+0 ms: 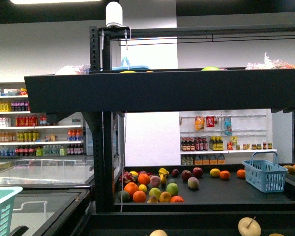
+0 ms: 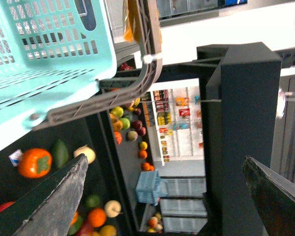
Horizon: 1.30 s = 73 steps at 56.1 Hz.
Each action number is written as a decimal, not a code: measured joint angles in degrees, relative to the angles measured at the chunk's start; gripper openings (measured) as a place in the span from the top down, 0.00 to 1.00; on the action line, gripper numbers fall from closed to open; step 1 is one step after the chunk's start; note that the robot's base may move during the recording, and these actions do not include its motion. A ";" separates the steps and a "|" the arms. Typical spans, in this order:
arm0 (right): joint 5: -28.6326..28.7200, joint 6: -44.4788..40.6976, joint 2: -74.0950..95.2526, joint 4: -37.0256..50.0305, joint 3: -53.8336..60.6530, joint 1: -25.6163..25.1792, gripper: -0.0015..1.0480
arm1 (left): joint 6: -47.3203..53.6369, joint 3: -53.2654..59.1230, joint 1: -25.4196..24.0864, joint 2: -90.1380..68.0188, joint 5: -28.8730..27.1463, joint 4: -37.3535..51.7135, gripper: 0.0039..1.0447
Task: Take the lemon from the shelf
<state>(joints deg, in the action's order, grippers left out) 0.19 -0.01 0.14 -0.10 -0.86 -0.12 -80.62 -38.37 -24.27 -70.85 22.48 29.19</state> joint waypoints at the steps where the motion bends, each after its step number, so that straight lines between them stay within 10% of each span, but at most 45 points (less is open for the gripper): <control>1: 0.00 0.00 0.00 0.00 0.00 0.00 0.07 | -1.18 -1.68 -0.15 -1.75 0.00 0.26 0.07; 51: 0.00 0.00 0.00 0.00 0.00 0.00 0.07 | -1.70 -39.85 -0.94 -37.31 -2.60 -9.11 0.08; 73: 0.00 0.00 0.00 0.00 0.00 0.00 0.07 | 1.70 -41.31 -0.50 -38.56 -2.91 -8.50 0.72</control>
<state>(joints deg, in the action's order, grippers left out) 0.19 -0.01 0.14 -0.10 -0.86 -0.12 -78.91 -79.68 -24.77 -109.40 19.57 20.69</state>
